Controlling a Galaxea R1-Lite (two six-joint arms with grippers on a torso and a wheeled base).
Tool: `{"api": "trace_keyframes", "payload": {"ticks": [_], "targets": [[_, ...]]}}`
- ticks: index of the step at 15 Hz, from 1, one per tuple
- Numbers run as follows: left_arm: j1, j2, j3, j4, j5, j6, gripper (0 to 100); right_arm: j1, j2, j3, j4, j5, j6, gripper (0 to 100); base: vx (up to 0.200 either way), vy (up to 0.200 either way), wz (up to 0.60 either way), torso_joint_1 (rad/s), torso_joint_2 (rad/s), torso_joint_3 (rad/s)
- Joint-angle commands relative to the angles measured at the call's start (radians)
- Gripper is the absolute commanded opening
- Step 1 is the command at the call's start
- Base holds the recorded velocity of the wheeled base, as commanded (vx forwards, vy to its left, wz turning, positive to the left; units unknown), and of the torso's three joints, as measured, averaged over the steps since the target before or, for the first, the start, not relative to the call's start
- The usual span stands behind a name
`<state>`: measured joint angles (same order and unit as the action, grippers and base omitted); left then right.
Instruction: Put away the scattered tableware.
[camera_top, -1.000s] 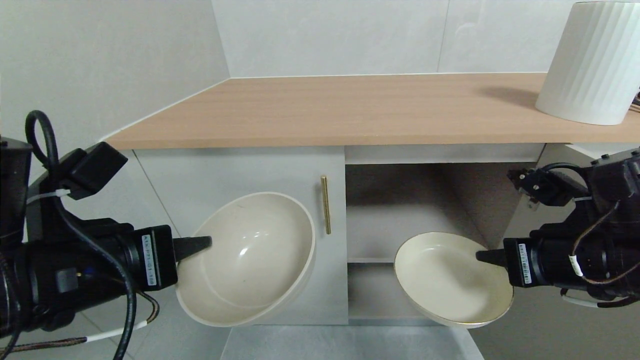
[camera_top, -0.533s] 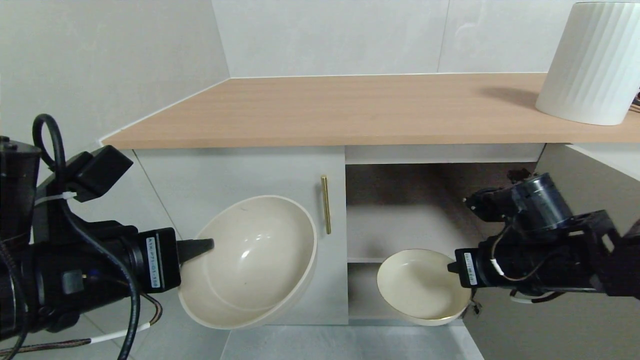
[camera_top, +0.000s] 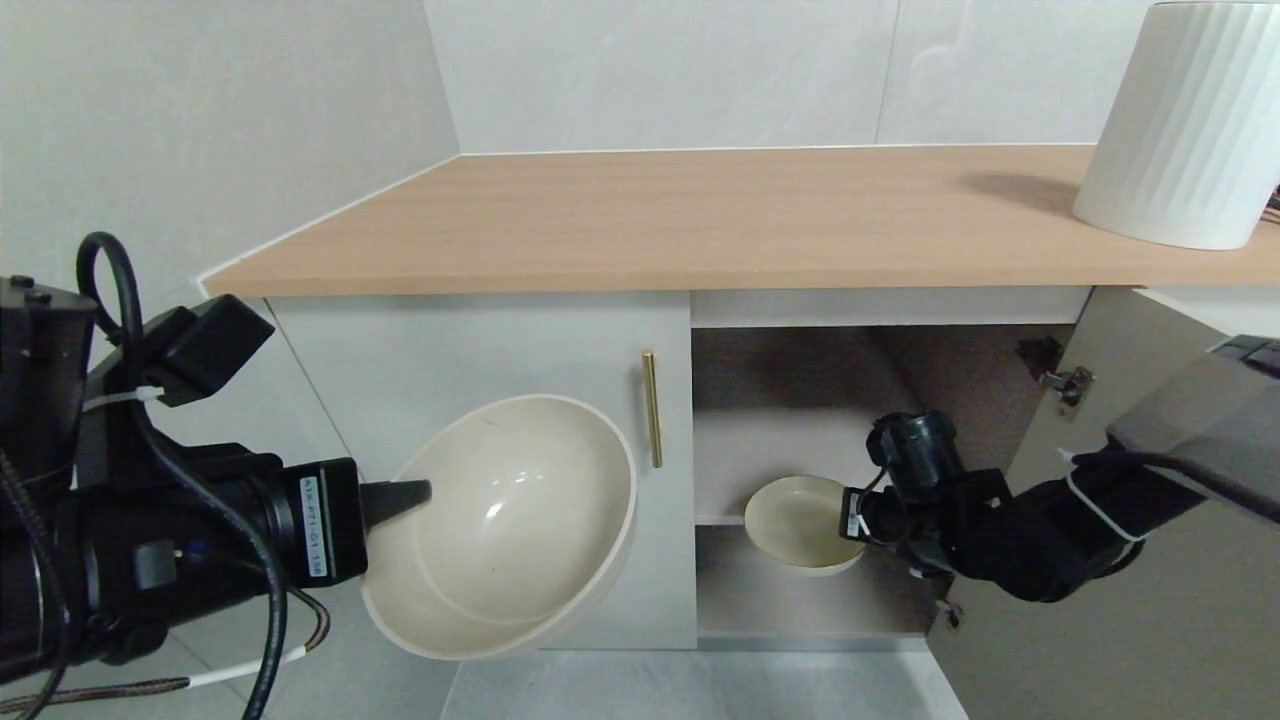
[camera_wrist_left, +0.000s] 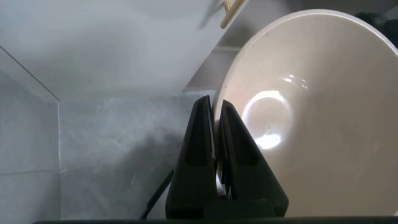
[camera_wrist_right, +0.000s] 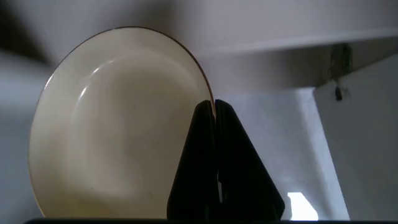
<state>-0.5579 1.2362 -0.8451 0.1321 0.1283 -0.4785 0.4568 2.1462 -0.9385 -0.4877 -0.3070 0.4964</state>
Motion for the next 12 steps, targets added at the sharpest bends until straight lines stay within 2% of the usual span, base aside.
{"api": "trace_keyframes", "payload": {"ticks": [1, 5, 12], "targets": [[0.000, 0.002, 0.000, 0.000, 0.001, 0.000, 0, -0.029, 0.107, -0.037, -0.019, -0.023, 0.002, 0, 0.000, 0.000, 0.00, 0.000, 0.00, 0.000], [0.000, 0.014, 0.001, 0.000, 0.001, 0.000, 0, -0.078, 0.212, -0.163, -0.020, -0.109, 0.031, 0, 0.000, 0.000, 0.00, 0.000, 0.00, 0.000], [0.000, 0.026, 0.001, 0.000, 0.002, 0.000, 0, -0.138, 0.307, -0.319, -0.020, -0.181, 0.034, 0, 0.000, 0.000, 0.00, 0.000, 0.00, 0.000]]}}
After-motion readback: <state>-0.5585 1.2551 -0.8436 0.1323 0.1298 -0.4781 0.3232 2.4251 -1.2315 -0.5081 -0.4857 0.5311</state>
